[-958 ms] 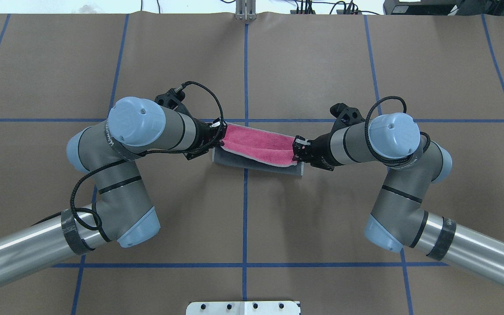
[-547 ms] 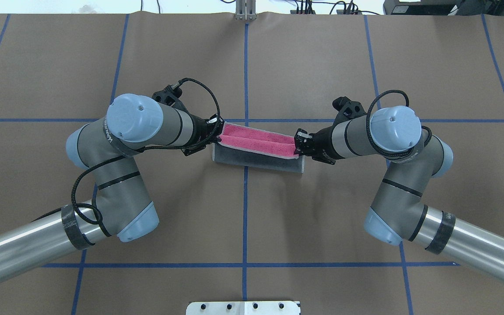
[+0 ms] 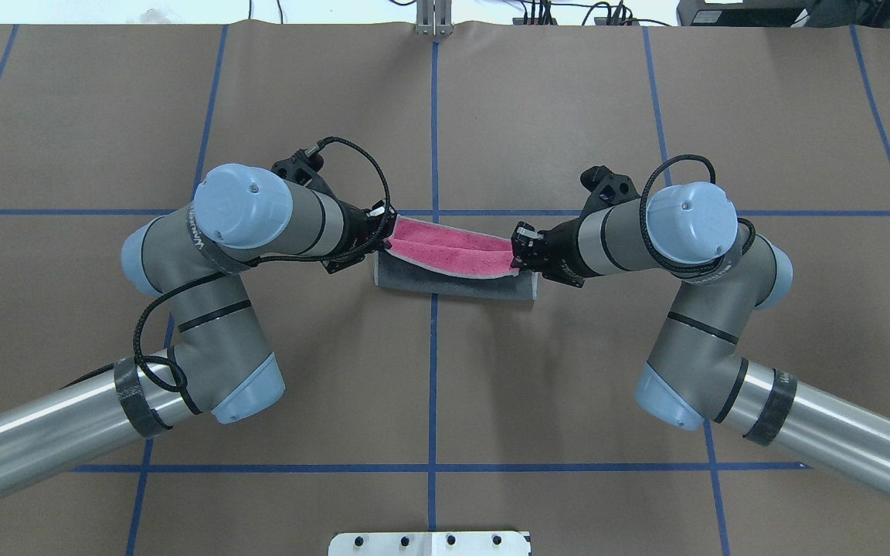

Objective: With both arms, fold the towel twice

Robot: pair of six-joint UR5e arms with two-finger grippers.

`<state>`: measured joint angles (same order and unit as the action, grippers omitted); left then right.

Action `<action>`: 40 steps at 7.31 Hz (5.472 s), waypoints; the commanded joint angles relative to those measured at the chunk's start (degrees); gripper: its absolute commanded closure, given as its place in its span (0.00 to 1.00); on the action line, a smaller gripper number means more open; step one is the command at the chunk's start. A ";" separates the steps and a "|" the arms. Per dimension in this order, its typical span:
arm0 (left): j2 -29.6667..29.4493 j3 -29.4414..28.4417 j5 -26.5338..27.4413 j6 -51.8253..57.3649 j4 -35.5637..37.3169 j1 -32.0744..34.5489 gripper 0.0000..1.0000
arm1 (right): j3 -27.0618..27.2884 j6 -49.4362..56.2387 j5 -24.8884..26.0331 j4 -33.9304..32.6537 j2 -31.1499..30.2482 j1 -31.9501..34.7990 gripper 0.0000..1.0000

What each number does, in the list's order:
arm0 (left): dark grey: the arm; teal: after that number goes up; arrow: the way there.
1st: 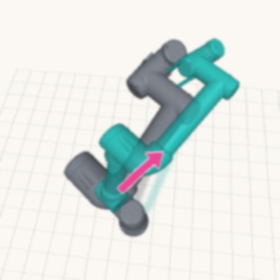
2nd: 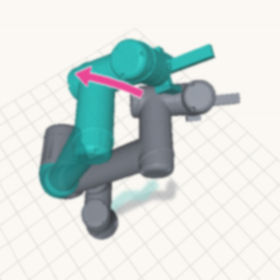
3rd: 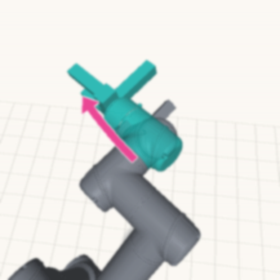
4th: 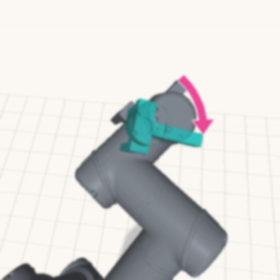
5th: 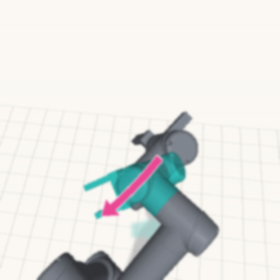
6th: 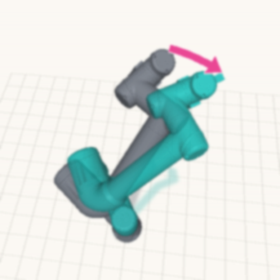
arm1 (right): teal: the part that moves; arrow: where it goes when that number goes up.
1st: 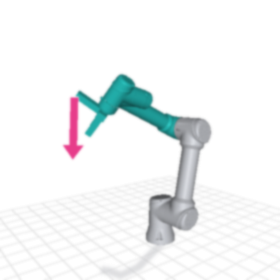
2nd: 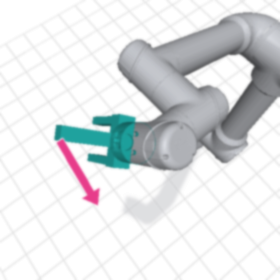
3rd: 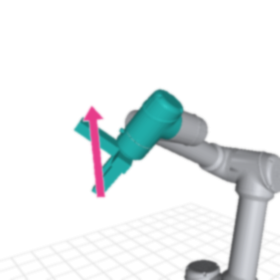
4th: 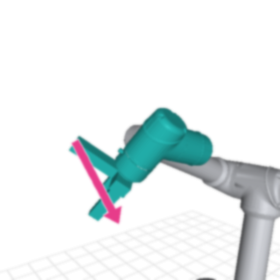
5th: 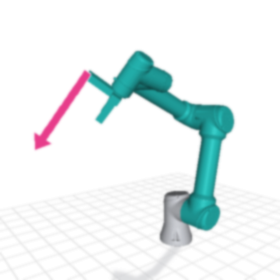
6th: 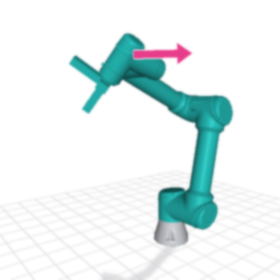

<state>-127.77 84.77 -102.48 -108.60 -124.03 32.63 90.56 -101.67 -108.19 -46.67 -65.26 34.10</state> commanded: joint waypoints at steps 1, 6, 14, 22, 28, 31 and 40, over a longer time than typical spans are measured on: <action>-1.34 -1.71 0.00 -0.03 -0.07 0.16 1.00 | -0.39 -0.02 0.00 0.00 -0.21 0.08 1.00; -1.35 -5.22 0.00 0.06 -3.22 0.60 1.00 | -1.35 0.16 0.00 0.00 -0.13 0.08 1.00; -1.61 -5.23 0.00 0.06 -3.32 0.86 0.92 | -1.97 0.42 0.09 0.09 -0.30 0.26 0.60; -1.96 -3.91 -1.13 1.20 -3.23 3.32 0.00 | -0.31 0.07 -4.92 0.18 0.22 3.16 0.01; -1.52 -4.26 -10.10 1.20 -2.70 9.91 0.00 | -0.21 -7.99 -5.45 -0.53 0.84 -0.43 0.01; -0.91 -4.18 -10.10 1.20 -3.23 10.09 0.00 | -0.91 -10.83 -4.74 -0.70 1.98 -1.85 0.01; -0.82 -4.26 -10.10 1.20 -3.23 10.09 0.00 | -4.43 -9.60 -2.02 -3.69 4.79 -1.06 0.01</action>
<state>-128.59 80.51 -112.59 -107.40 -127.27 42.77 86.53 -111.37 -110.22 -50.32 -60.55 33.04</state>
